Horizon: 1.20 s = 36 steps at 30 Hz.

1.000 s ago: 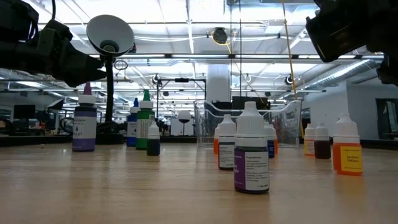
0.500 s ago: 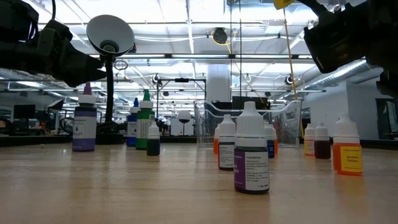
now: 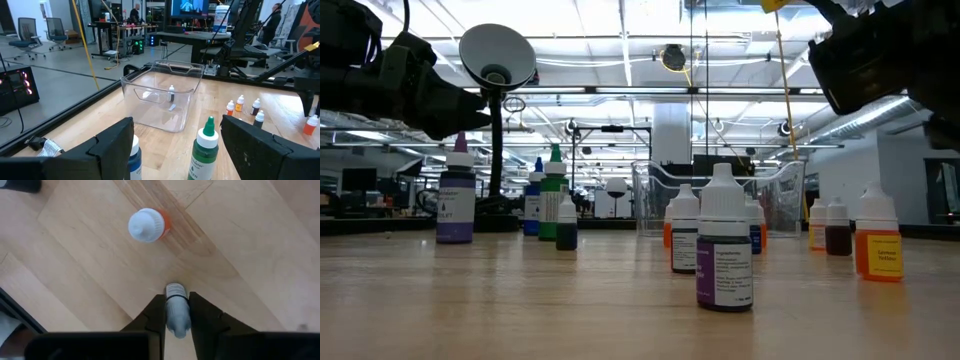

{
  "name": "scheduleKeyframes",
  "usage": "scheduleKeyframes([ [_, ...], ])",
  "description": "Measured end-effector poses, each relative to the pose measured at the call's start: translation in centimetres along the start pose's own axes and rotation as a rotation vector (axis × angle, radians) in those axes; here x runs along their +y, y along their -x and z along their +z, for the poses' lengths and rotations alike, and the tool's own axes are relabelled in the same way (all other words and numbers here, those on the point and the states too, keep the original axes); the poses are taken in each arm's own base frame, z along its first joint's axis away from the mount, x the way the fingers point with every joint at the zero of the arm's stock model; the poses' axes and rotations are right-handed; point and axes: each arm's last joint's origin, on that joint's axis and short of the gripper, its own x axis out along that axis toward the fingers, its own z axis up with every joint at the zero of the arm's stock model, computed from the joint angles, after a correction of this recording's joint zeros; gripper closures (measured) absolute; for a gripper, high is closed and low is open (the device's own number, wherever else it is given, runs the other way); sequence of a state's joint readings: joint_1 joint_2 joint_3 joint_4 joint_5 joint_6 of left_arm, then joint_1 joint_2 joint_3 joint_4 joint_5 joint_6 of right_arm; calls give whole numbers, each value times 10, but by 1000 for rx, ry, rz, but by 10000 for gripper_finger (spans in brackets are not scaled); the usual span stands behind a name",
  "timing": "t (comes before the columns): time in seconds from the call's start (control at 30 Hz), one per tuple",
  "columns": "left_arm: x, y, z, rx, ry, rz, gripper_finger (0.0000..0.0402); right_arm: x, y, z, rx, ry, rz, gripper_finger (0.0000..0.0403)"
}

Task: Pick & Place food coloring
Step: Put the black food coloring into the transparent bin

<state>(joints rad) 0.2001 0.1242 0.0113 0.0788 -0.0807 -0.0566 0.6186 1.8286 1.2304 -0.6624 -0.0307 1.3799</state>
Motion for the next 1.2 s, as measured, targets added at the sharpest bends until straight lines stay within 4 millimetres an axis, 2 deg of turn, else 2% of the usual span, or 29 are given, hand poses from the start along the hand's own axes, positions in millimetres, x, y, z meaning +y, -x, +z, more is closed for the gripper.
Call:
scheduleKeyframes([
  [0.23, 0, 0, 0, 0, 0, 0, 105, 0, 3, 0, -5, 44, 9, 356],
  [0.43, 0, 0, 0, 0, 0, 0, 105, -1, 36, 1, -152, 114, 72, 356],
  [0.6, 0, 0, 0, 0, 0, 0, 105, -9, 82, 9, -415, 239, 115, 356],
  [0.8, 0, 0, 0, 0, 0, 0, 105, -27, 151, 32, -909, 467, 20, 356],
  [0.9, 0, 0, 0, 0, 0, 0, 105, -35, 187, 51, -1075, 601, 13, 356],
  [1.03, 0, 0, 0, 0, 0, 0, 105, -46, 229, 82, -1290, 718, 94, 356],
  [1.13, 0, 0, 0, 0, 0, 0, 105, -60, 256, 110, -1344, 743, 101, 356],
  [1.2, 0, 0, 0, 0, 0, 0, 105, -69, 271, 133, -1336, 705, 39, 356],
])
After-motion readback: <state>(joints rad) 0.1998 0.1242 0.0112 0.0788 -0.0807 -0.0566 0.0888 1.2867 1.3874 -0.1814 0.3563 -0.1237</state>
